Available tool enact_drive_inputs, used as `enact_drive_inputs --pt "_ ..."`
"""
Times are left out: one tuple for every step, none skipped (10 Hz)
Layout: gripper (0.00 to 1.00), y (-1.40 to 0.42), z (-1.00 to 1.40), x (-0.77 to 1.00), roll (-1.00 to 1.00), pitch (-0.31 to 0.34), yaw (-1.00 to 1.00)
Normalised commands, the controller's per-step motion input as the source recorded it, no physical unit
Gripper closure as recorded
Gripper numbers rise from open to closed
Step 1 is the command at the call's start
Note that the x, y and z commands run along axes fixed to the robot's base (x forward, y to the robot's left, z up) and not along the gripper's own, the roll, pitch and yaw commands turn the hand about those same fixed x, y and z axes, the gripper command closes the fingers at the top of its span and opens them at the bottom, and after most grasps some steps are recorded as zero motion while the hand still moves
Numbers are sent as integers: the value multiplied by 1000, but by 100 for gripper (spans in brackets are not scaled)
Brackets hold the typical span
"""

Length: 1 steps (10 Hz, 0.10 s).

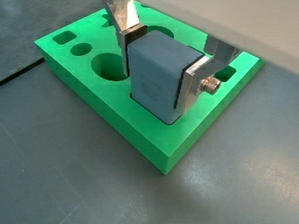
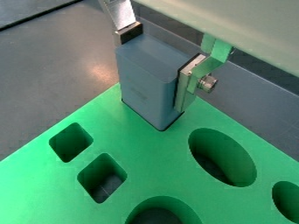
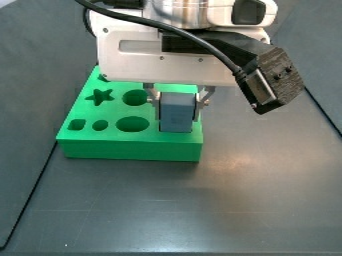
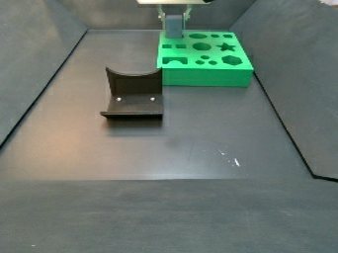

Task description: Insert the rectangle object.

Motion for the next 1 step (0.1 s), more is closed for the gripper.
enact_drive_inputs --pt "100 0 0 0 0 0 0"
